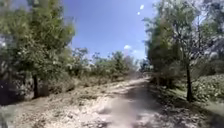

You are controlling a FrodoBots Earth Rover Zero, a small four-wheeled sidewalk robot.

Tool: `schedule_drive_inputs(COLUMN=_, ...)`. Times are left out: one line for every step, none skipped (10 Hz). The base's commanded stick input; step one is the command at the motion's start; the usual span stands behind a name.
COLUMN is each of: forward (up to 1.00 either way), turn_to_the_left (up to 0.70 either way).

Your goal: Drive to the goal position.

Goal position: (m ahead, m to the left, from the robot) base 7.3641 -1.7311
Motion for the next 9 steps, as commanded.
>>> schedule_drive_inputs(forward=0.44, turn_to_the_left=0.02)
schedule_drive_inputs(forward=0.44, turn_to_the_left=0.02)
schedule_drive_inputs(forward=0.44, turn_to_the_left=0.02)
schedule_drive_inputs(forward=0.44, turn_to_the_left=0.02)
schedule_drive_inputs(forward=0.44, turn_to_the_left=0.02)
schedule_drive_inputs(forward=0.44, turn_to_the_left=0.02)
schedule_drive_inputs(forward=0.44, turn_to_the_left=0.02)
schedule_drive_inputs(forward=0.44, turn_to_the_left=0.02)
schedule_drive_inputs(forward=0.44, turn_to_the_left=0.02)
